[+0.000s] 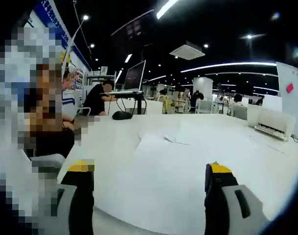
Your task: Organize the stack of printing papers by aligning and flattening the scattered papers on the table
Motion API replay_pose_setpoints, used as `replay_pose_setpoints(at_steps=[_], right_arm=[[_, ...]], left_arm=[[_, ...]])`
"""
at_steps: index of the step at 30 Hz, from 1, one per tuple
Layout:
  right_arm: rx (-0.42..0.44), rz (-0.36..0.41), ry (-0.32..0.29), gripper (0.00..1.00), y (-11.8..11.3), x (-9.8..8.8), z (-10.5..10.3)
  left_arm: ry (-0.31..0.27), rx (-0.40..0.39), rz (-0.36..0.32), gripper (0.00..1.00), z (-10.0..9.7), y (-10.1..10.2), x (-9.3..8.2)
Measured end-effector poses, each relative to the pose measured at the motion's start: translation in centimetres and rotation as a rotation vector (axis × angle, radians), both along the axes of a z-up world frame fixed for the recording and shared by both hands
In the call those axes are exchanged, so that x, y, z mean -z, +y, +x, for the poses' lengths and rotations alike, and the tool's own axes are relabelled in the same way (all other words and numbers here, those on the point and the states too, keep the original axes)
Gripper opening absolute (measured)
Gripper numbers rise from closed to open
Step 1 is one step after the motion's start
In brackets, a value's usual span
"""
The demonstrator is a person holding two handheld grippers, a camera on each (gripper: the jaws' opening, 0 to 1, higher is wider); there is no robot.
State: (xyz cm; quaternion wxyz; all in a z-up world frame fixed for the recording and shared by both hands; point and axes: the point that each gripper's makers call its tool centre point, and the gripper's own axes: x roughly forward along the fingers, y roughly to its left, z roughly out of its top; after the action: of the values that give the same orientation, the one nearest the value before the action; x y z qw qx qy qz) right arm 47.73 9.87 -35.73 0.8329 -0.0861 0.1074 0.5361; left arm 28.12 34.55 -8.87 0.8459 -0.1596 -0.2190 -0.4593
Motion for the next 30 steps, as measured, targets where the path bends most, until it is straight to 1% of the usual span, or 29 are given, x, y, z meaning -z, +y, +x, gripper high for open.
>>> replay_pose_setpoints(at_steps=[1, 3, 4, 5, 7, 8, 9, 10, 11, 13, 14, 15, 16, 17, 18, 20, 22, 23, 26, 28, 29, 30], right_arm=[[-0.006, -0.011, -0.007, 0.88, 0.1, 0.3, -0.3], [-0.020, -0.009, 0.000, 0.89, 0.3, 0.8, -0.6], [0.004, -0.049, 0.091, 0.88, -0.2, 2.2, -1.3], [0.003, -0.025, 0.031, 0.87, 0.2, 1.6, -0.3], [0.004, -0.031, 0.019, 0.86, 0.5, 1.9, 0.1], [0.008, -0.034, 0.013, 0.82, 0.4, 1.9, 0.4], [0.013, -0.037, 0.008, 0.70, 0.3, 2.0, 0.8], [0.033, -0.044, 0.016, 0.59, -0.1, 1.9, 1.2], [0.034, -0.043, 0.001, 0.52, -0.2, 2.0, 1.5], [0.051, -0.040, 0.007, 0.48, -0.6, 2.0, 2.1], [0.051, -0.039, 0.013, 0.44, -0.7, 2.0, 2.2], [0.052, -0.038, 0.014, 0.40, -0.6, 2.0, 2.2], [0.053, -0.041, 0.008, 0.39, -0.5, 1.9, 1.8], [0.050, -0.042, 0.003, 0.35, -0.5, 1.8, 1.8], [0.048, -0.042, 0.004, 0.30, -0.6, 1.7, 1.8], [0.059, -0.046, -0.008, 0.27, -0.8, 1.6, 2.1], [0.060, -0.048, -0.010, 0.23, -0.9, 1.6, 2.2], [0.061, -0.045, -0.002, 0.21, -1.0, 1.6, 2.3], [0.059, -0.051, -0.010, 0.17, -1.1, 1.5, 2.0], [0.060, -0.065, -0.013, 0.13, -1.1, 1.4, 2.0], [0.058, -0.085, -0.037, 0.13, -1.2, 1.3, 2.0], [0.059, -0.090, -0.034, 0.11, -1.2, 1.3, 1.9]], left_arm=[[-0.001, -0.002, 0.000, 0.05, 0.0, 0.1, 0.0], [-0.001, -0.001, -0.005, 0.05, 0.1, 0.2, 0.0], [-0.001, 0.000, -0.009, 0.05, 0.1, 0.3, 0.0], [-0.001, 0.000, -0.011, 0.05, 0.2, 0.3, 0.0], [0.003, 0.001, -0.012, 0.05, 0.3, 0.2, 0.1], [0.003, 0.001, -0.009, 0.05, 0.3, 0.2, 0.2], [0.004, 0.000, -0.005, 0.05, 0.3, 0.1, 0.2], [0.001, -0.002, -0.003, 0.05, 0.2, 0.1, 0.2], [-0.001, -0.002, -0.002, 0.05, 0.1, 0.2, 0.1], [-0.008, -0.006, -0.001, 0.05, -0.1, 0.3, -0.1], [-0.011, -0.006, -0.001, 0.05, -0.2, 0.3, -0.1], [-0.013, -0.006, 0.000, 0.05, -0.3, 0.4, -0.2], [-0.014, -0.007, 0.002, 0.05, -0.3, 0.4, -0.2], [-0.015, -0.008, 0.006, 0.05, -0.3, 0.3, -0.2], [-0.016, -0.010, 0.010, 0.05, -0.3, 0.3, -0.1], [-0.015, -0.013, 0.010, 0.05, -0.3, 0.4, -0.2], [-0.017, -0.009, 0.010, 0.05, -0.3, 0.4, -0.2], [-0.016, -0.008, 0.011, 0.05, -0.3, 0.3, -0.2], [-0.016, -0.009, 0.015, 0.05, -0.3, 0.1, -0.2], [-0.017, -0.007, 0.015, 0.05, -0.4, 0.1, -0.2], [-0.018, -0.008, 0.014, 0.05, -0.3, 0.3, -0.3], [-0.019, -0.008, 0.014, 0.05, -0.4, 0.3, -0.3]])
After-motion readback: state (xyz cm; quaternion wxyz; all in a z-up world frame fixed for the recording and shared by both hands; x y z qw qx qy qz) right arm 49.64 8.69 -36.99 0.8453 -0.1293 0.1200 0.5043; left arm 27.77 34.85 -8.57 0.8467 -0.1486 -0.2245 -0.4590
